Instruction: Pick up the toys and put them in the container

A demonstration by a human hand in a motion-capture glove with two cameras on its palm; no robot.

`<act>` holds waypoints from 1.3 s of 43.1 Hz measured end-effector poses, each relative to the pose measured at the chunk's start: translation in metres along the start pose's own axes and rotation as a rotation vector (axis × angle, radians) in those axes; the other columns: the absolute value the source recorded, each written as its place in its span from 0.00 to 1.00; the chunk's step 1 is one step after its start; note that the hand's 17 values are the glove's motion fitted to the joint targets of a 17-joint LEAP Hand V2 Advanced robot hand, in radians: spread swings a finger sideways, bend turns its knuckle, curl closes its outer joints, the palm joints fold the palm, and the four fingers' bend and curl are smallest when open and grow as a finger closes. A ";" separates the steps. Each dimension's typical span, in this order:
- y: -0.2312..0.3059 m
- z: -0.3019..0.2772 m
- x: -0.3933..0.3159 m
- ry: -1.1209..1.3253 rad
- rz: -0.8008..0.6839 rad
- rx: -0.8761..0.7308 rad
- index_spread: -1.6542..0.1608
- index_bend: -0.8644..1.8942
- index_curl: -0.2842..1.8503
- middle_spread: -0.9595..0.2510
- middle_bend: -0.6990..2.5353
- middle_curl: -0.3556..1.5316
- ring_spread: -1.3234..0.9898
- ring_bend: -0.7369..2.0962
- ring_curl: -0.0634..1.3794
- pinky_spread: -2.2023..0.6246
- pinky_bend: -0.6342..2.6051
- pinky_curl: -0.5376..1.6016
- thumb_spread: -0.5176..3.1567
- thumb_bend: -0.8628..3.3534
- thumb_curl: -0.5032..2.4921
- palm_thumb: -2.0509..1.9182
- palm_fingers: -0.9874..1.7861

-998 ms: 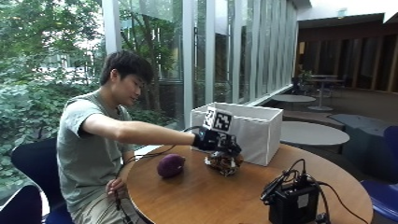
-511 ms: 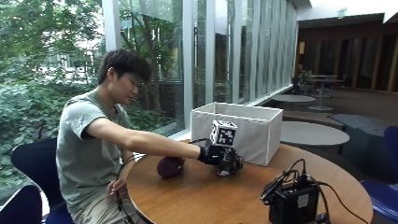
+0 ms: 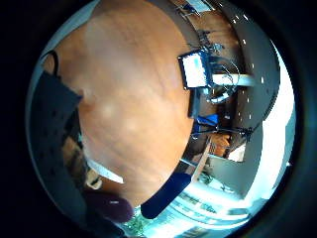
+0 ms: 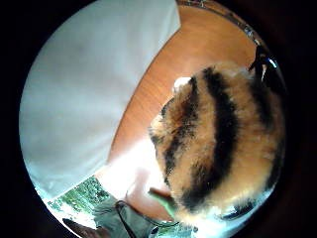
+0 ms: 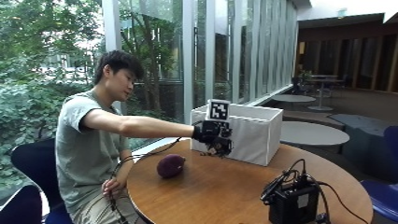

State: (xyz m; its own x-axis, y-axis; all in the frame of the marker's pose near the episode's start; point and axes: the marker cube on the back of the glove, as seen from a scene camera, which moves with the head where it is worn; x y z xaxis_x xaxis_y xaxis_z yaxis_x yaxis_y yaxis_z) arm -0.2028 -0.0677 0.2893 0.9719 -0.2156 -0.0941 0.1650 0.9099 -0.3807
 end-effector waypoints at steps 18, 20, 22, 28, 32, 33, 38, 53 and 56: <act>0.027 -0.219 -0.004 0.075 -0.024 0.222 0.72 0.56 0.52 0.67 0.54 0.54 0.38 0.53 0.33 0.66 0.48 0.47 0.28 0.22 0.45 0.67 0.73; 0.025 -0.249 -0.020 0.055 0.000 0.266 0.72 0.56 0.53 0.67 0.54 0.54 0.37 0.53 0.33 0.66 0.48 0.47 0.28 0.22 0.46 0.67 0.73; 0.021 -0.278 -0.036 0.048 0.021 0.307 0.72 0.56 0.54 0.67 0.54 0.54 0.37 0.53 0.33 0.66 0.49 0.47 0.28 0.22 0.46 0.67 0.72; 0.002 -0.309 -0.084 0.079 -0.021 0.362 0.72 0.55 0.56 0.67 0.54 0.54 0.37 0.53 0.33 0.66 0.49 0.47 0.27 0.21 0.47 0.67 0.72; -0.009 -0.316 -0.130 0.033 -0.113 0.371 0.72 0.54 0.57 0.66 0.54 0.54 0.37 0.53 0.33 0.66 0.49 0.48 0.27 0.21 0.47 0.67 0.72; -0.012 -0.316 -0.141 0.026 -0.131 0.370 0.71 0.54 0.57 0.67 0.54 0.54 0.37 0.53 0.33 0.66 0.49 0.48 0.27 0.21 0.48 0.67 0.72; -0.025 -0.311 -0.189 0.047 -0.178 0.344 0.71 0.53 0.59 0.66 0.54 0.54 0.37 0.53 0.33 0.66 0.49 0.48 0.27 0.20 0.48 0.67 0.71; -0.035 -0.278 -0.199 -0.044 -0.198 0.226 0.70 0.46 0.62 0.63 0.51 0.53 0.38 0.46 0.30 0.66 0.48 0.47 0.34 0.19 0.46 0.62 0.52; -0.032 -0.276 -0.191 0.011 -0.184 0.122 0.72 0.41 0.60 0.64 0.42 0.49 0.45 0.44 0.33 0.71 0.52 0.51 0.38 0.17 0.42 0.56 0.30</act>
State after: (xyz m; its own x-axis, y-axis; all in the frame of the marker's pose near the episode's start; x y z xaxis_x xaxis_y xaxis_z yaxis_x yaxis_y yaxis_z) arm -0.4403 -0.1531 0.0659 0.9219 -0.3849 -0.0434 0.3589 0.8909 -0.2785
